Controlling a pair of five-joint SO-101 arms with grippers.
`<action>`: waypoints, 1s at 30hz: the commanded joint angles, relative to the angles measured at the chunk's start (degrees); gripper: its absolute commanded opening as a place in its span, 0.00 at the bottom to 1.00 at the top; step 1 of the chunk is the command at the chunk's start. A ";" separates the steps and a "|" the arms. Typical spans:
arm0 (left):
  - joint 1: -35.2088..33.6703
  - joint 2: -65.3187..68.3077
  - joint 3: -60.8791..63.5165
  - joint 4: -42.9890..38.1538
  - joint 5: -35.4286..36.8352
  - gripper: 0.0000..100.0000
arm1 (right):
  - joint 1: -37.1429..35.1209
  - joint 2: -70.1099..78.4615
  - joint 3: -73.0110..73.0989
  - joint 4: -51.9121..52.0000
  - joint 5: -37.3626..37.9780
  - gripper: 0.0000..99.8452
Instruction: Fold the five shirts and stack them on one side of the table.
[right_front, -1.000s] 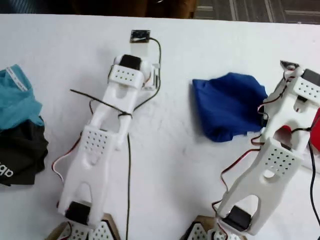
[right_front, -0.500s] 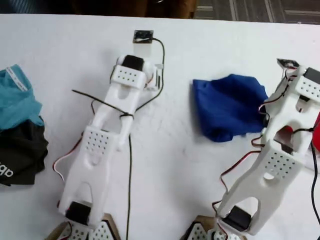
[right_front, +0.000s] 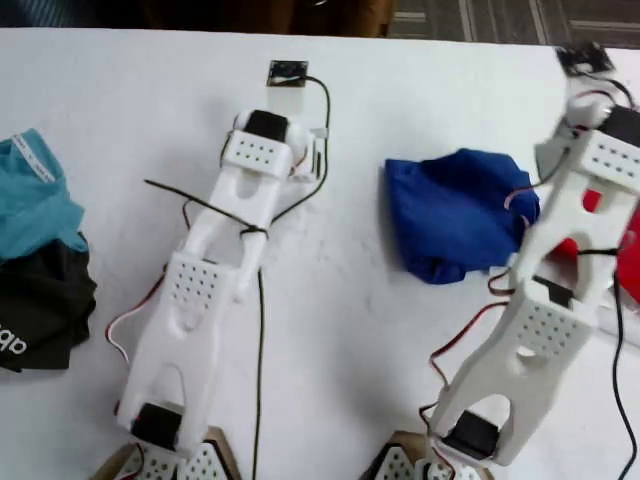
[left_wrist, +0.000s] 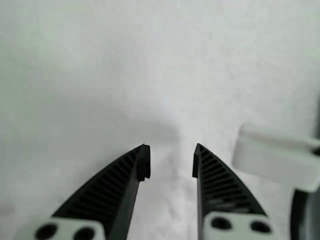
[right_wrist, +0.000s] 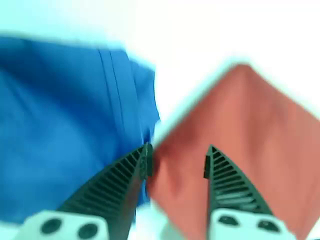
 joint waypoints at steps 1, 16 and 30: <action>0.79 -0.79 -2.15 0.18 -0.35 0.17 | -3.21 4.53 -7.65 -4.26 0.44 0.18; 1.76 -0.70 -1.71 0.26 -2.29 0.17 | -7.96 25.71 -19.78 -6.02 0.44 0.15; 1.76 -0.70 -1.80 0.35 -2.29 0.17 | -4.70 25.63 -25.67 -6.55 0.35 0.02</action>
